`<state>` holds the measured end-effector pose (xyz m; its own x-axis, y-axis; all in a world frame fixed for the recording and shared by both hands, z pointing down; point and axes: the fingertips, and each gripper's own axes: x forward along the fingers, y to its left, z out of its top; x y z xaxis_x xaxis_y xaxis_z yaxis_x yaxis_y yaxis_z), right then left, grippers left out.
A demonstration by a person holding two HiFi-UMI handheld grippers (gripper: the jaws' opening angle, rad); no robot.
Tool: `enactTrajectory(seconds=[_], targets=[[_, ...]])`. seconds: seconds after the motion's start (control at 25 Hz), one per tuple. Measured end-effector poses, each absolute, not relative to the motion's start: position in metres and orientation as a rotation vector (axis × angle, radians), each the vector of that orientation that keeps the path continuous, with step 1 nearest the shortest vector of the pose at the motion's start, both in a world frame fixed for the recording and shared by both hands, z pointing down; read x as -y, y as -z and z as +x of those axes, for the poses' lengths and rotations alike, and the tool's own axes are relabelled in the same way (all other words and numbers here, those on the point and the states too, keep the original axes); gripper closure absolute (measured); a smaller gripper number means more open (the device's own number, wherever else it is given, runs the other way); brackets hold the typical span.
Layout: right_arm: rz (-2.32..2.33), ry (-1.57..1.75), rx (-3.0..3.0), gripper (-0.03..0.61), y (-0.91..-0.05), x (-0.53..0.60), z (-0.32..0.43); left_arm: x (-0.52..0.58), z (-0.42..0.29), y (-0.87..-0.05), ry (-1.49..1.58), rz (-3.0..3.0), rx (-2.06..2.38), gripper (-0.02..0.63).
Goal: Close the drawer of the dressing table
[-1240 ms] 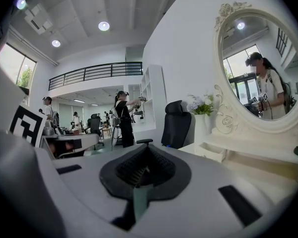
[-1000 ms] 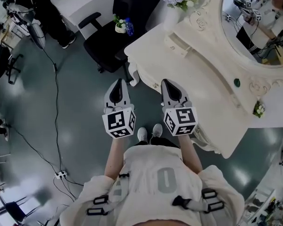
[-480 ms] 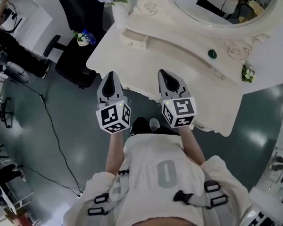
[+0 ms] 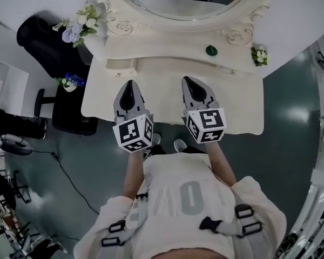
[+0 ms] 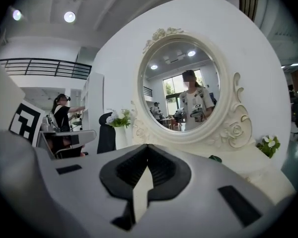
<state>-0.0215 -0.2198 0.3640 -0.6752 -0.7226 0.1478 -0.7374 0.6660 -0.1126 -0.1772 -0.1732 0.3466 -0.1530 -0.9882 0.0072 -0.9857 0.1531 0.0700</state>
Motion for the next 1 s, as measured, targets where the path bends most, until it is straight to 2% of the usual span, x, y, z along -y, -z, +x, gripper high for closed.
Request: enactTrajectory(seconds=[0.48,1.0], targets=[[1.576,-0.276,2.602,0.571,-0.363,0.240,-0.017,0.223,-0.190,-0.350,0.010,2.247,2.096,0.594],[1.693,-0.296,2.519,0.571,-0.366,0.242,-0.012,0.238,-0.198,-0.354,-0.007,2.296,2.039,0.594]])
